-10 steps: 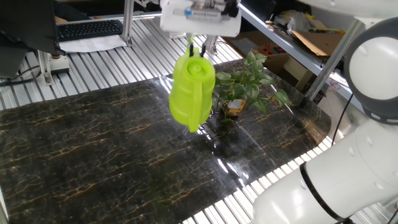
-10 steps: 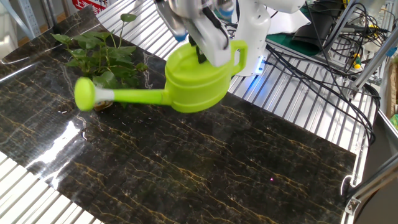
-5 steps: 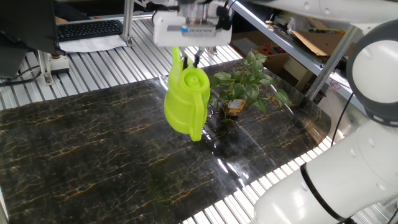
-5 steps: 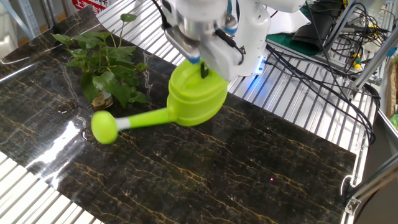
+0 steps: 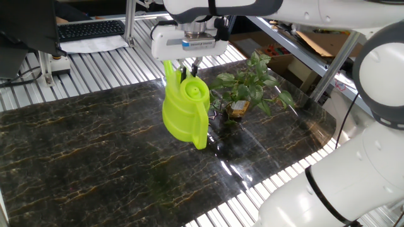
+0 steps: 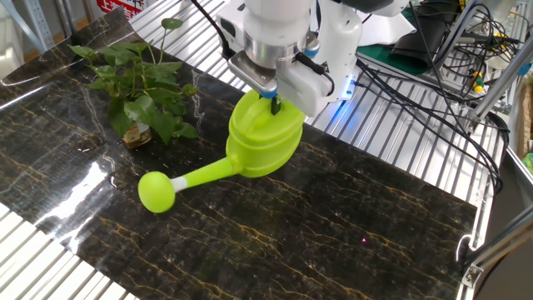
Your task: Water the plant
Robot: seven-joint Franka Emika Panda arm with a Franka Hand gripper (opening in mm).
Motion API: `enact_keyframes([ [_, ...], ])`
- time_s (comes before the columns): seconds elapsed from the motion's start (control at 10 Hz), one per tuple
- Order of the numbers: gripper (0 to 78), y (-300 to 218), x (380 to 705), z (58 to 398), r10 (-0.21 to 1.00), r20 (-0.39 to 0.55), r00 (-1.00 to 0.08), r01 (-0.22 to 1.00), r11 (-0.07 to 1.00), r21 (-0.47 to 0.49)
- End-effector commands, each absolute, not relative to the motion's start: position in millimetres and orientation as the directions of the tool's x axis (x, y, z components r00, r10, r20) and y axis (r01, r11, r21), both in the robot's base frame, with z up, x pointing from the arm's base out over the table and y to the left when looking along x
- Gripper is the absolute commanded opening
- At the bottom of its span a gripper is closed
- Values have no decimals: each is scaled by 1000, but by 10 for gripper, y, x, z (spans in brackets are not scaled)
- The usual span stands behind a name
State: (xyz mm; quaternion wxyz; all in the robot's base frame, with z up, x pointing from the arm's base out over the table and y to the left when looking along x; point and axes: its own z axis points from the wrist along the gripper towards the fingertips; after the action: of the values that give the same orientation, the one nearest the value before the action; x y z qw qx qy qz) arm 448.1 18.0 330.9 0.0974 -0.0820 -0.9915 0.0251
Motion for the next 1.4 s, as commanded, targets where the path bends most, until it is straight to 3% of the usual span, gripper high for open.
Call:
enact_keyframes([
  [0.1,11,327,4470,2896,-147,70,-987,-144,989,45],
  [0.4,11,327,4470,2896,-105,94,-990,-99,993,61],
  [0.7,11,327,4470,2896,-183,162,-970,-181,983,26],
  [1.0,11,324,4472,2893,-227,138,-964,-227,974,20],
  [1.4,11,157,4621,2601,-241,113,-964,-237,970,50],
])
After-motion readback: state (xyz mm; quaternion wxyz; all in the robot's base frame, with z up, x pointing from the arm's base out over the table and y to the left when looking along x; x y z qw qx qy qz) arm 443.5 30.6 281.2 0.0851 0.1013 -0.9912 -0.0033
